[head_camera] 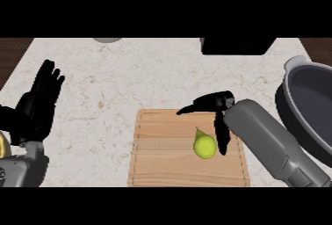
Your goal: Pick the pear from the cutting board and place it in the pot
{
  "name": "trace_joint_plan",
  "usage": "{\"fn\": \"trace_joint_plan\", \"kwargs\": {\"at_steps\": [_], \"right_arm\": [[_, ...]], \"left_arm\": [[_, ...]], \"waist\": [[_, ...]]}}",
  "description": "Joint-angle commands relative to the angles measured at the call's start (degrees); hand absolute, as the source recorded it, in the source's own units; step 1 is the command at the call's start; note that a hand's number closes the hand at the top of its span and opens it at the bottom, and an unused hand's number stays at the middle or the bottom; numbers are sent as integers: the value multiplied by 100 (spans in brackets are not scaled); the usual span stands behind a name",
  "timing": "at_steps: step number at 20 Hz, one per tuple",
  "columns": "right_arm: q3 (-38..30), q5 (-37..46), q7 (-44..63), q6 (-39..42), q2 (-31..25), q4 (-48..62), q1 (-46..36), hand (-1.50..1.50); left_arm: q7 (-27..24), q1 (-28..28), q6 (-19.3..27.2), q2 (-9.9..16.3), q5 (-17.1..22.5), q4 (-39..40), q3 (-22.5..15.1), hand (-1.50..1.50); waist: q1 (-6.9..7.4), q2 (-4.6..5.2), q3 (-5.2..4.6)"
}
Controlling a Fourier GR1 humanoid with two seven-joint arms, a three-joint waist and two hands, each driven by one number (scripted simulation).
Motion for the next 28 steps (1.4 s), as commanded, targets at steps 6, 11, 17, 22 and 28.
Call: {"fn": "trace_joint_plan", "kwargs": {"at_steps": [6,11,17,22,28], "right_arm": [[-289,895,-470,-40,231,132,200,-150],[-352,1394,-661,-474,450,764,281,-150],[-109,1809,-1401,-477,307,503,364,150],[-26,2075,-1496,-801,745,563,511,150],[-49,2214,-1909,-696,480,573,539,150]], "left_arm": [[-135,25,-372,-59,-7,148,297,0],[268,-29,-321,-126,-139,-215,208,0],[139,83,-242,-336,-328,-205,131,0],[298,56,-425,-234,-205,-174,278,0],[-252,65,-422,-371,-337,180,327,0]], "waist": [[21,9,1],[40,14,2],[37,14,2],[44,11,2],[26,14,-1]]}}
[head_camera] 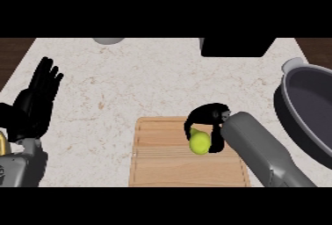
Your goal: Pick the pear from the cutting board and place it in the pot
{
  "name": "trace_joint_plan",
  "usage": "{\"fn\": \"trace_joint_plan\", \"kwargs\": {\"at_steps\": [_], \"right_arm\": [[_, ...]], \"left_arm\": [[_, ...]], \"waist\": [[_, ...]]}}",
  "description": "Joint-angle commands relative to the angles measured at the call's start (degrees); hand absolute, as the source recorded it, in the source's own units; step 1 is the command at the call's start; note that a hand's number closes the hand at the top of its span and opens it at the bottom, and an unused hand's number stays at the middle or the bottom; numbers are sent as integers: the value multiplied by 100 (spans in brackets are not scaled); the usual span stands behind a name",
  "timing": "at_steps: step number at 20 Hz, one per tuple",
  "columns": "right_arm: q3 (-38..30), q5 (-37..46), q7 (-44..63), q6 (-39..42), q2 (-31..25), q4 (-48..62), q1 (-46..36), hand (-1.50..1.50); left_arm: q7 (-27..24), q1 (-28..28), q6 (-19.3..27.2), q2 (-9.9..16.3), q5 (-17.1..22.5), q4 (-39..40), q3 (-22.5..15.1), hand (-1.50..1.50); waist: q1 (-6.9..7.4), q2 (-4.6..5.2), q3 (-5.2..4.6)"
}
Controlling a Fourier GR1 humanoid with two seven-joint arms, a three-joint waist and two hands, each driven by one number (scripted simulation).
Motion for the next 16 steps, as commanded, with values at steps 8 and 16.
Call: {"fn": "trace_joint_plan", "kwargs": {"at_steps": [8,16], "right_arm": [[357,490,17,-1846,-1109,-2957,2711,150],[-286,82,-165,-3177,-2161,-5435,4973,150]], "left_arm": [[40,499,323,35,-151,-27,327,0],[105,699,172,221,34,-280,545,0]], "waist": [[-881,-172,36],[-913,-128,35]]}}
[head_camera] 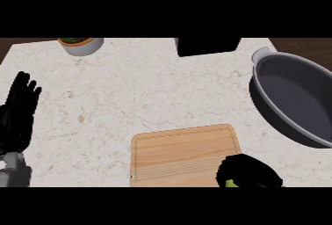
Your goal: Pick the pear from the cutting board and place it in the pot
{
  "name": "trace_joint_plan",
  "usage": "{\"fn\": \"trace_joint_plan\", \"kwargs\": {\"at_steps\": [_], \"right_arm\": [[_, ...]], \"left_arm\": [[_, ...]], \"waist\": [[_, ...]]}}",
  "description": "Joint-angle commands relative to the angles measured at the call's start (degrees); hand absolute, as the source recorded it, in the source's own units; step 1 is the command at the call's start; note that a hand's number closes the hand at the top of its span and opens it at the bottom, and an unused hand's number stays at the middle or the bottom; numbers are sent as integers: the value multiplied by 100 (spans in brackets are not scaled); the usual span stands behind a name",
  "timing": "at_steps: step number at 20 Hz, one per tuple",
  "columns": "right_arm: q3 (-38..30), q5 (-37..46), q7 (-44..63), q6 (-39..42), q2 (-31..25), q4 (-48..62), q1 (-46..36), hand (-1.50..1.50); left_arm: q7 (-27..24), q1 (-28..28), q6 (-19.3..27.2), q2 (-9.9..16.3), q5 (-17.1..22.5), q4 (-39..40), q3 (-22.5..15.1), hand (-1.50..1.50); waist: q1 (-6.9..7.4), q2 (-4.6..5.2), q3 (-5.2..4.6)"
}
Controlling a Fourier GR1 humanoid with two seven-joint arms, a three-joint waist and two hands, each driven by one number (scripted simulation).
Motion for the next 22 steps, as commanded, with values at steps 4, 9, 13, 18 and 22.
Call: {"fn": "trace_joint_plan", "kwargs": {"at_steps": [4,9,13,18,22], "right_arm": [[-1320,-975,2,-1174,-362,-2117,1638,150],[-2615,-1971,-30,-1612,-374,-3380,2513,150],[-3871,-3218,48,-1466,-373,-3920,3182,150],[-5468,-4410,-31,-1097,-381,-3994,3665,150],[-6216,-5367,-44,-445,-534,-3237,3270,150]], "left_arm": [[3,159,-14,39,82,-151,129,0],[42,111,8,52,35,-222,99,0],[86,48,-278,186,254,-328,145,0],[-189,-104,-408,26,118,15,-108,0],[2,-399,-414,24,135,45,-118,0]], "waist": [[-90,37,2],[0,82,12],[346,150,15],[589,208,13],[733,227,15]]}}
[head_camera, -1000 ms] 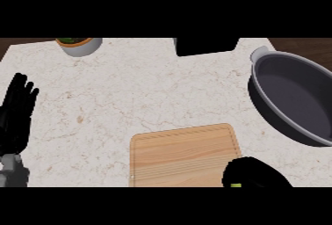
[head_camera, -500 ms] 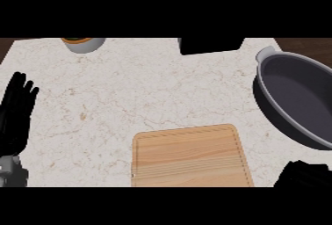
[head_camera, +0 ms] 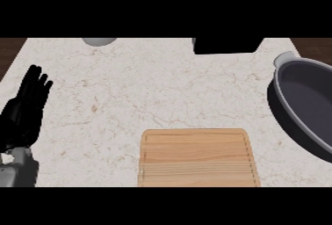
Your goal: Pick the pear from the cutting board and place it in the pot
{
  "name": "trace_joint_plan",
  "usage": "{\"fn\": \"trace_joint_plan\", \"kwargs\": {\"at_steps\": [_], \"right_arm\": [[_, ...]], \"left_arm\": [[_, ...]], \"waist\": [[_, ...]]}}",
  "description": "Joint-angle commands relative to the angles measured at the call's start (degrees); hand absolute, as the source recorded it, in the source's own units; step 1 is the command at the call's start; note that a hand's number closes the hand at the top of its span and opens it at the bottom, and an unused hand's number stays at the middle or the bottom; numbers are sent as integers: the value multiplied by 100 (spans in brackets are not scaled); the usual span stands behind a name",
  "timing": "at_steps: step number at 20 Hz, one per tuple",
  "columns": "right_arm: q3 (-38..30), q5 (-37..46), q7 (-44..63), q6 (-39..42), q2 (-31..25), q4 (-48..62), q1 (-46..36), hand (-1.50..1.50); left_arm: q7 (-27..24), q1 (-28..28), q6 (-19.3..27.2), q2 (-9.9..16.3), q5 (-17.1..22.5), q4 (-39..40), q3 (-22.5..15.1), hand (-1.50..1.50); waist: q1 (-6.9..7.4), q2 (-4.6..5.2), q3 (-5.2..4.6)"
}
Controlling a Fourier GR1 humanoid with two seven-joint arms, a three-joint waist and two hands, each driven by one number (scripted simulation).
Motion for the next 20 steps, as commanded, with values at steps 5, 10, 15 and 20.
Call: {"fn": "trace_joint_plan", "kwargs": {"at_steps": [5,10,15,20], "right_arm": [[-776,-729,290,795,-328,1561,-1029,150],[-444,-884,205,885,-330,2812,-2134,150],[-607,1504,-303,-715,-545,3007,-2295,150],[117,2365,-540,-1245,-668,5067,-3814,150]], "left_arm": [[-173,-164,-34,-274,-155,111,-247,0],[319,-651,-63,-19,-133,238,-84,0],[-83,-307,-72,-232,-183,221,-191,0],[165,-547,-139,-228,-133,70,-258,0]], "waist": [[249,40,3],[301,53,9],[363,69,10],[466,75,13]]}}
